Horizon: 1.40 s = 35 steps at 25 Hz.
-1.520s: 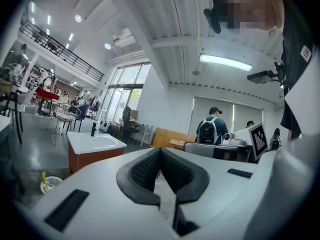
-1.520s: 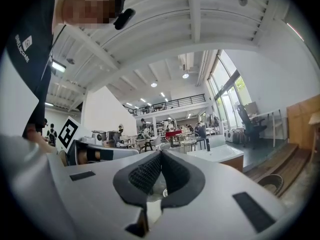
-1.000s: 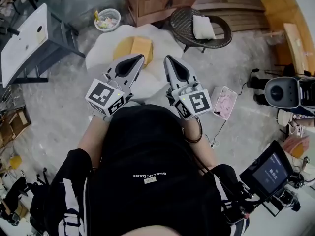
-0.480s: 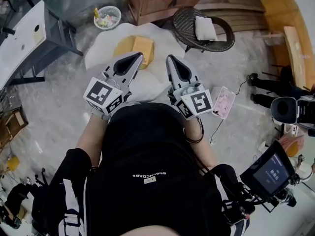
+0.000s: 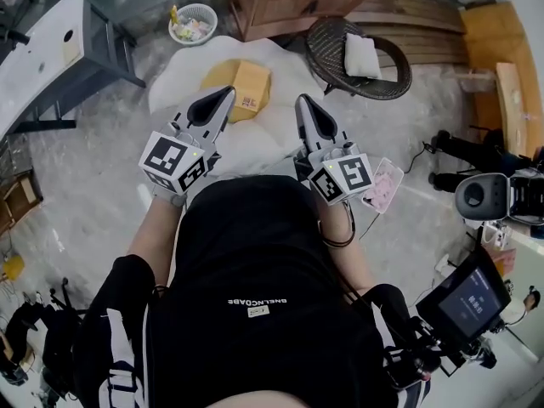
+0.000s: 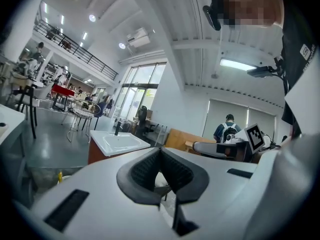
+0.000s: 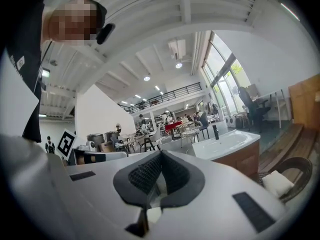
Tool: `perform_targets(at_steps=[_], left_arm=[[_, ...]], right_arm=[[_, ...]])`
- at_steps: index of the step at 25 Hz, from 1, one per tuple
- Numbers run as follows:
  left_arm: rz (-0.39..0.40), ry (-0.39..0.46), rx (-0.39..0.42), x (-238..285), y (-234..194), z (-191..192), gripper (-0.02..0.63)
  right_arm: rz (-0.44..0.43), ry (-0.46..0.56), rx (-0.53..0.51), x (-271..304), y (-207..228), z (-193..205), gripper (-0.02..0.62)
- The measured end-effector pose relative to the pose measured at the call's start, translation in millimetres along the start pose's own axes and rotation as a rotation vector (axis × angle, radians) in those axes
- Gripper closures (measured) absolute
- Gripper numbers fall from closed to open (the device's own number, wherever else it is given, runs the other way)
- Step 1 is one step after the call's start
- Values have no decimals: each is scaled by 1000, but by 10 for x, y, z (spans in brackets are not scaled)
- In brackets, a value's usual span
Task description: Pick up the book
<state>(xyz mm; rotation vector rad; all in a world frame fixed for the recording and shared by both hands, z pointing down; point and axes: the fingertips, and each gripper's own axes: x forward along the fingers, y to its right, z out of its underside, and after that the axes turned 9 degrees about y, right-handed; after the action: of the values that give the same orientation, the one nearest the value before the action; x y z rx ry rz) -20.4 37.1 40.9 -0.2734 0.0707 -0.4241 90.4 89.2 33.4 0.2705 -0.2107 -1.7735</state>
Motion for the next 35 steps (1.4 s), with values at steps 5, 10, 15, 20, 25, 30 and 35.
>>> perform_targets(at_steps=[5, 10, 15, 20, 25, 30, 35], left_arm=[[-69, -7, -2, 114, -111, 56, 592], [-162, -6, -14, 170, -280, 15, 592], [-253, -1, -24, 182, -439, 47, 592], [-304, 7, -60, 167, -516, 124, 592], [-369, -21, -69, 200, -601, 309, 591], [-418, -79, -89, 176, -666, 538, 591], [-461, -109, -126, 185, -699, 782, 591]], right_arm=[[-34, -30, 37, 203, 273, 58, 572], [-92, -72, 84, 513, 417, 88, 572], [-140, -110, 108, 676, 544, 174, 572], [-162, -171, 135, 804, 707, 347, 572], [-180, -231, 169, 922, 940, 605, 572], [-193, -280, 189, 996, 1078, 839, 572], [-180, -329, 232, 1046, 1324, 1090, 571]])
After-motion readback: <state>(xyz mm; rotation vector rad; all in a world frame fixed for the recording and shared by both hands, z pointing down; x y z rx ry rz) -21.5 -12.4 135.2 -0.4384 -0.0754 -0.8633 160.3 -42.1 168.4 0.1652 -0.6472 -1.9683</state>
